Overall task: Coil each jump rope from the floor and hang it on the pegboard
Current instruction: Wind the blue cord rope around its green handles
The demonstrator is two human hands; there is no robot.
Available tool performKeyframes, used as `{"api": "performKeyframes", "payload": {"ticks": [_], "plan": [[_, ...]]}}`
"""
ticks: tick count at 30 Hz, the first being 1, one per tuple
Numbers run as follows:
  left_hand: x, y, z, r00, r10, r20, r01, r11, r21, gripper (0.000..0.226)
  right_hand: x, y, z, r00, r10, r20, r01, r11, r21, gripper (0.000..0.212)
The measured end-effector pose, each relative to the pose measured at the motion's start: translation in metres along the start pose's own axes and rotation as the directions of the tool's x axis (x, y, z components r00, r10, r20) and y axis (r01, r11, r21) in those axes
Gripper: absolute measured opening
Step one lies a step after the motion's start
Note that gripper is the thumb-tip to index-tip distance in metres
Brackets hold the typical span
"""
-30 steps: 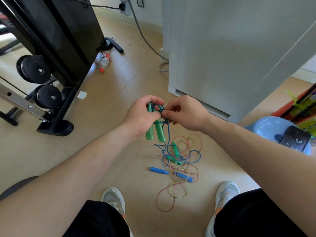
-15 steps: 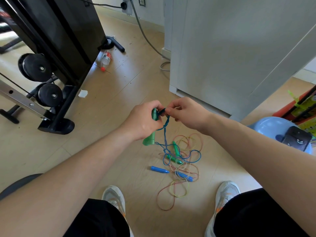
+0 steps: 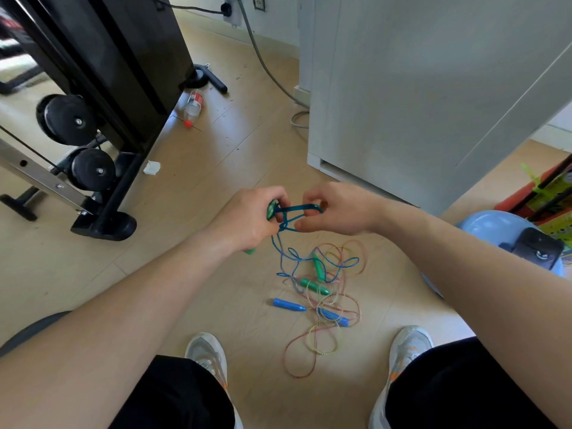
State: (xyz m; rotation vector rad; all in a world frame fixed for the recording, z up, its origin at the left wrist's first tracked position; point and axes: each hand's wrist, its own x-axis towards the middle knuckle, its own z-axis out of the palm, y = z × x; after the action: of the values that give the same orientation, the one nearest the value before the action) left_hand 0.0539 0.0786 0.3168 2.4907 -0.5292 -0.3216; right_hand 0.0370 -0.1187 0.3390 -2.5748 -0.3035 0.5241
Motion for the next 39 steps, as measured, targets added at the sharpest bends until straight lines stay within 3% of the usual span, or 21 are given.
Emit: {"api": "performKeyframes", "payload": {"ticks": [3,7,12,14,16,21,25,30,33,36,37,39], "plan": [[-0.003,-0.003,-0.004,0.999,-0.029,0.039,0.029,0.999,0.015,0.027,-0.003,0.002,-0.005,0.997,-0.013,0.072,0.013,1.000,0.004,0.030],[-0.005,-0.006,-0.006,0.996,-0.067,0.056,0.065,0.997,0.038,0.028,-0.005,0.004,-0.008,1.000,-0.020,-0.008,0.019,0.995,-0.103,0.032],[-0.005,-0.008,-0.004,0.996,-0.081,0.031,0.081,0.997,-0.005,0.027,-0.005,0.013,-0.007,0.999,-0.022,0.031,0.017,0.989,0.145,0.025],[-0.006,-0.011,0.001,0.995,-0.099,0.025,0.101,0.991,-0.084,0.028,-0.004,0.016,-0.009,0.999,-0.008,-0.049,0.018,0.978,0.209,0.019],[-0.004,-0.011,0.003,0.994,-0.114,-0.005,0.111,0.980,-0.162,0.026,-0.003,0.019,-0.009,0.994,0.014,-0.108,0.013,0.970,0.241,0.012],[0.002,-0.005,0.004,0.991,-0.119,-0.059,0.107,0.977,-0.182,0.022,0.000,0.017,-0.003,0.995,0.084,-0.060,-0.067,0.967,0.247,0.035],[0.003,-0.004,0.007,0.991,-0.120,-0.055,0.102,0.962,-0.253,0.020,0.004,0.017,-0.001,0.993,0.079,-0.087,-0.060,0.976,0.208,0.013],[-0.001,-0.008,0.006,0.997,-0.079,0.005,0.079,0.990,-0.119,0.015,-0.001,0.017,-0.007,1.000,0.016,-0.013,-0.007,0.855,0.518,0.006],[-0.002,-0.008,0.005,0.996,-0.084,0.038,0.087,0.990,-0.106,0.021,-0.006,0.012,-0.008,0.996,-0.059,0.062,0.010,0.800,0.600,0.010],[-0.001,-0.009,0.001,0.996,-0.087,0.014,0.088,0.991,-0.099,0.026,-0.006,0.010,-0.007,0.994,-0.051,0.091,-0.033,0.677,0.735,0.013],[-0.001,-0.011,-0.001,0.996,-0.087,0.008,0.088,0.991,-0.096,0.025,-0.005,0.010,-0.007,0.997,-0.026,0.077,-0.039,0.677,0.735,0.012],[-0.002,-0.015,-0.005,0.996,-0.086,-0.001,0.086,0.994,-0.070,0.022,-0.005,0.011,-0.010,1.000,0.013,0.013,-0.018,0.821,0.570,0.007]]}}
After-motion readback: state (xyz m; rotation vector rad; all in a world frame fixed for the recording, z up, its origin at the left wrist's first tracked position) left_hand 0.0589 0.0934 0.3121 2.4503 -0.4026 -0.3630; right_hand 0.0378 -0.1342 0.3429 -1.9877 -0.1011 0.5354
